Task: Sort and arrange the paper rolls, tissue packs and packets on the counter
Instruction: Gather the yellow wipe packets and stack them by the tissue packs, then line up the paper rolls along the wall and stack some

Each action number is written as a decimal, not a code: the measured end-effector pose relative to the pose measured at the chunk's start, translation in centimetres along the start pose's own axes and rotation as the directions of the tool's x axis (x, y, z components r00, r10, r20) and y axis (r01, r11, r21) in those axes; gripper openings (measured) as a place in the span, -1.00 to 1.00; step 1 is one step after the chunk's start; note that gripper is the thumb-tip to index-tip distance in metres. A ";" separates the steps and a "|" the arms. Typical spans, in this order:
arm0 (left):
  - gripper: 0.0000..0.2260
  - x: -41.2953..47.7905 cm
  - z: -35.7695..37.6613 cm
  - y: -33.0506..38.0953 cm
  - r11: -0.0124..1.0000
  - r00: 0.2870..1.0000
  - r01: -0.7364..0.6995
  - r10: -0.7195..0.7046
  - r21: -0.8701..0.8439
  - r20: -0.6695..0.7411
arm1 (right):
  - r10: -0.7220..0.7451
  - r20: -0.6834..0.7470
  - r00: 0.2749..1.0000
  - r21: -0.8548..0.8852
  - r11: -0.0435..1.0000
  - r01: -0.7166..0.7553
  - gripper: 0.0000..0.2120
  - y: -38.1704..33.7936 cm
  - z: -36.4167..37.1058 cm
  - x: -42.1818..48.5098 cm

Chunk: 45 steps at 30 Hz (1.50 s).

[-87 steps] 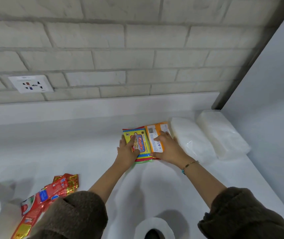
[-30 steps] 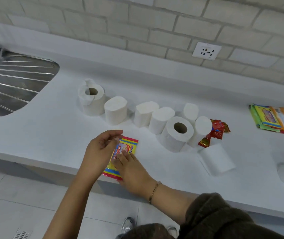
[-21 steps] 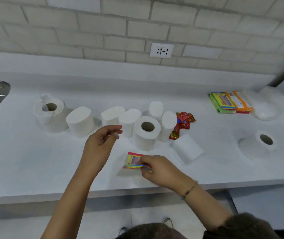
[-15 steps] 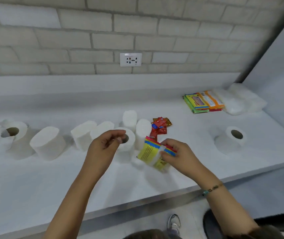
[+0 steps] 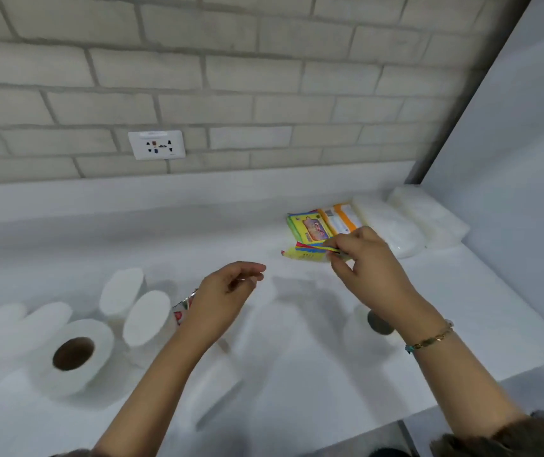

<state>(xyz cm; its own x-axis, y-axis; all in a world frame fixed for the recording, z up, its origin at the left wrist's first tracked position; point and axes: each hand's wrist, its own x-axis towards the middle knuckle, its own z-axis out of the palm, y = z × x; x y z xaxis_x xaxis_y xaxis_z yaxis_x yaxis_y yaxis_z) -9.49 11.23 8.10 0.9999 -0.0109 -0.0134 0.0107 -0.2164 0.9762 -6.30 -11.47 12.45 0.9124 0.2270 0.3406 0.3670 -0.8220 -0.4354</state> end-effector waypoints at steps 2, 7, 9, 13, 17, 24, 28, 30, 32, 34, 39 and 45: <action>-0.74 1.9 2.3 0.4 1.000 1.000 -0.003 0.003 0.025 -0.003 | -0.011 -0.029 1.000 -0.084 0.996 0.008 -0.84 3.5 -0.7 2.7; -0.70 5.6 7.3 1.6 0.998 0.998 0.027 -0.024 0.048 -0.062 | -0.001 -0.052 0.999 -0.062 0.998 -0.002 -0.65 12.8 -0.2 9.4; -0.72 6.4 8.4 1.8 0.997 0.996 0.049 -0.044 0.056 -0.082 | 0.020 -0.037 0.999 -0.053 0.998 -0.022 -0.65 15.8 1.4 11.3; -0.74 6.9 9.1 1.7 0.993 0.989 0.093 -0.083 0.078 -0.119 | 0.086 0.226 0.970 -0.159 0.986 -0.050 -0.69 20.8 6.0 11.9; -0.76 6.5 8.9 1.4 0.988 0.982 0.130 -0.116 0.084 -0.150 | 0.152 0.294 0.944 -0.189 0.977 -0.098 -0.69 22.1 7.9 11.1; -0.74 5.9 7.4 0.8 0.984 0.971 0.156 -0.138 0.081 -0.195 | 0.169 0.303 0.938 -0.232 0.968 -0.099 -0.55 21.2 7.4 11.1; -0.77 4.5 4.4 0.2 0.982 0.955 0.174 -0.150 0.072 -0.258 | 0.087 0.296 0.951 -0.198 0.980 -0.028 -0.55 15.9 6.6 10.4; -0.79 3.7 2.7 -0.1 0.982 0.938 0.180 -0.152 0.062 -0.312 | 0.014 0.292 0.956 -0.168 0.985 0.037 -0.59 12.7 6.4 9.4; -0.78 2.6 0.5 -0.6 0.979 0.920 0.192 -0.155 0.069 -0.360 | -0.056 0.288 0.956 -0.083 0.993 0.084 -0.61 9.0 7.0 8.0; -0.75 1.5 -1.7 -1.4 0.978 0.901 0.196 -0.150 0.073 -0.407 | -0.103 0.324 0.940 0.001 0.994 0.109 -0.63 5.6 8.1 6.3; -0.77 -1.4 -5.7 -2.7 0.959 0.850 0.256 -0.163 0.121 -0.501 | -0.170 0.459 0.872 0.151 0.982 0.112 -0.57 -1.9 12.4 1.2; -0.78 -3.7 -7.9 -4.7 0.888 0.815 0.373 -0.176 0.267 -0.553 | -0.063 0.731 0.680 0.032 0.998 0.058 -0.18 -6.6 17.5 -3.8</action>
<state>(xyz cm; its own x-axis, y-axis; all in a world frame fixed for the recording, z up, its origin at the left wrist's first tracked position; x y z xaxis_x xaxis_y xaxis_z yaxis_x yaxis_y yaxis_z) -13.14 19.96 5.27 0.8202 0.5686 -0.0632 0.3791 -0.4574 0.8044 -9.03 2.28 -0.56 0.7294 0.5880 -0.3497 0.4253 -0.7901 -0.4414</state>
